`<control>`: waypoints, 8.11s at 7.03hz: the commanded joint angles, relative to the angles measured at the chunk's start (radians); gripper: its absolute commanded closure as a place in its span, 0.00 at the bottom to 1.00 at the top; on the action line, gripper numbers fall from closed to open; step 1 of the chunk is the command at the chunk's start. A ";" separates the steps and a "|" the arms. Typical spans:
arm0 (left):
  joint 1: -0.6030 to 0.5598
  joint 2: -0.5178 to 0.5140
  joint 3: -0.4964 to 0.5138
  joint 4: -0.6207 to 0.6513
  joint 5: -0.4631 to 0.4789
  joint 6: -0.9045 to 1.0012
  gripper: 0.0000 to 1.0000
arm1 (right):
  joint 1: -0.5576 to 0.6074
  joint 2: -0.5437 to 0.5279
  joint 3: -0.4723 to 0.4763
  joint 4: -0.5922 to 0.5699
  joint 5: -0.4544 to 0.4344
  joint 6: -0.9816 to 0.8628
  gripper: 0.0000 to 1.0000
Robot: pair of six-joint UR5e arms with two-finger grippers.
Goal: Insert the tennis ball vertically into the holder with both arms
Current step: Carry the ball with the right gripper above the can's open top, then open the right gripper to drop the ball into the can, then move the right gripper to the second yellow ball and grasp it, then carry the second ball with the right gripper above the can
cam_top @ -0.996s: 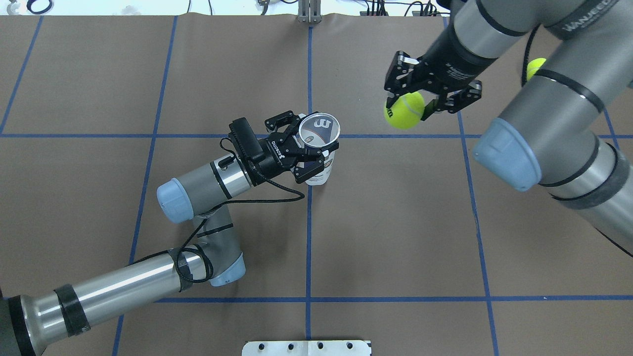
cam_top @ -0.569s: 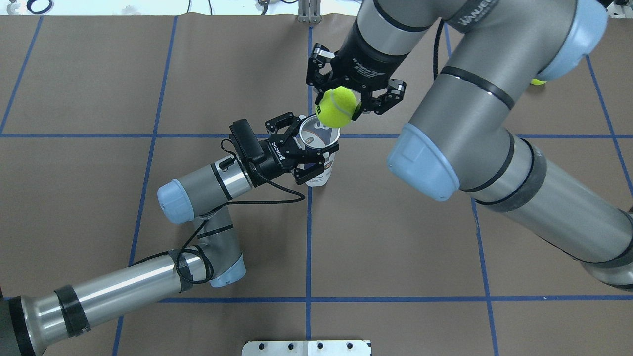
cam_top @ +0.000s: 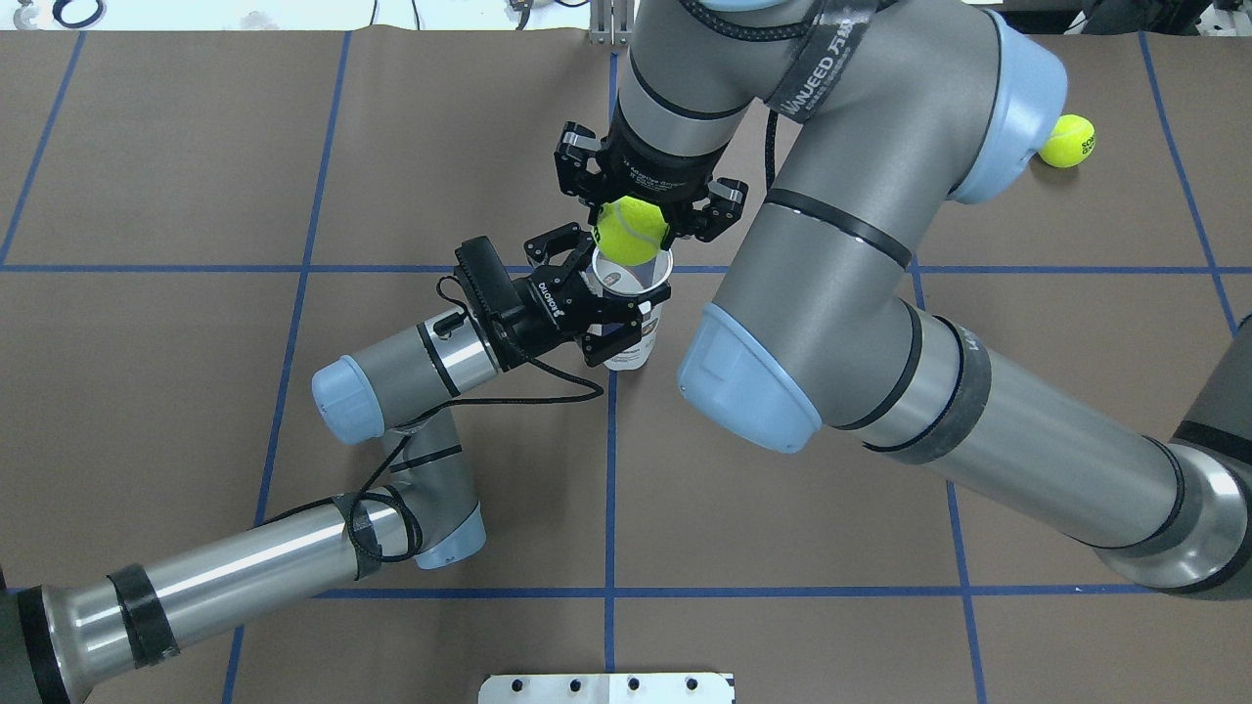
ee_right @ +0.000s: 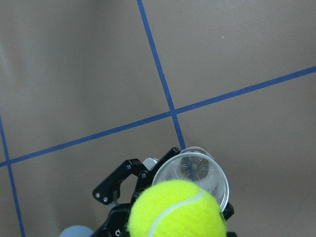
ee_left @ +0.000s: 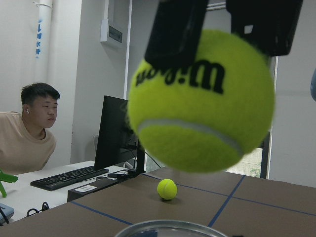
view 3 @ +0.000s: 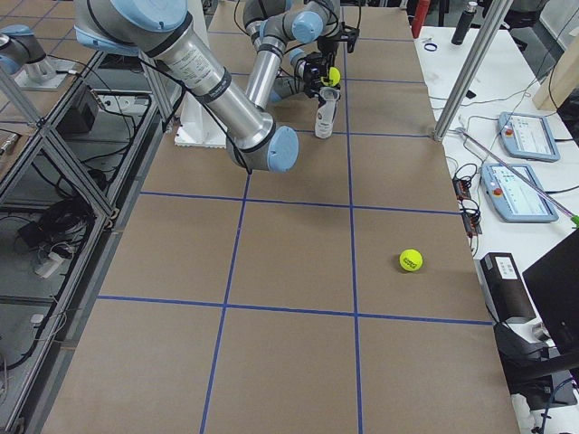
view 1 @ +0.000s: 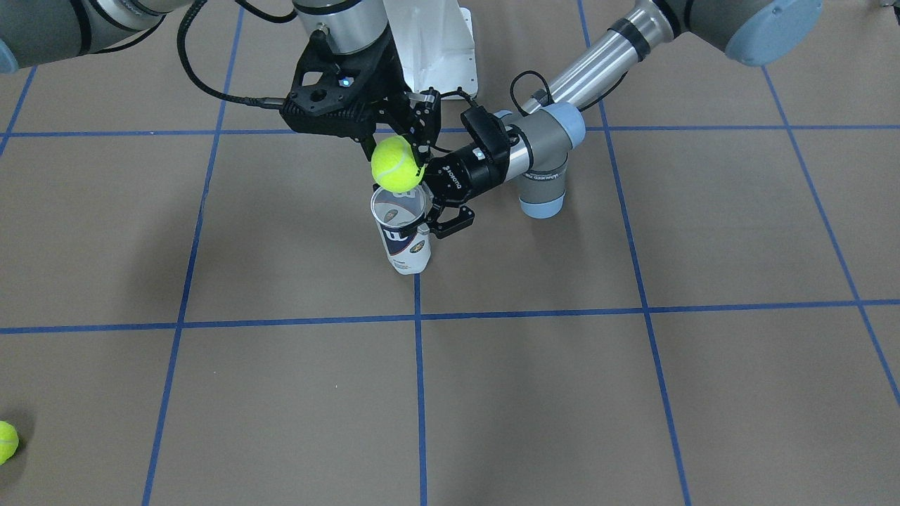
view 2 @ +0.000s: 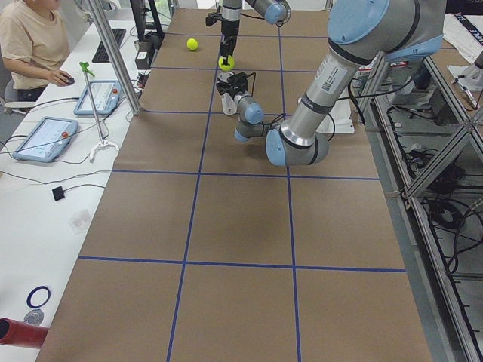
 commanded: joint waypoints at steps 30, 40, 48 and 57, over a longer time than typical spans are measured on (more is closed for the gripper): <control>-0.013 0.023 -0.014 -0.001 0.000 0.051 0.02 | 0.473 -0.487 -0.429 0.615 0.223 -1.061 0.00; -0.011 0.021 -0.029 0.000 0.002 0.049 0.02 | 0.449 -0.332 -0.980 0.968 -0.095 -1.188 0.46; -0.007 0.023 -0.029 0.000 0.002 0.049 0.02 | 0.485 -0.347 -0.348 0.562 0.360 -0.638 1.00; -0.005 0.021 -0.031 0.022 0.002 0.049 0.02 | 0.004 -0.028 0.021 0.043 0.017 0.016 1.00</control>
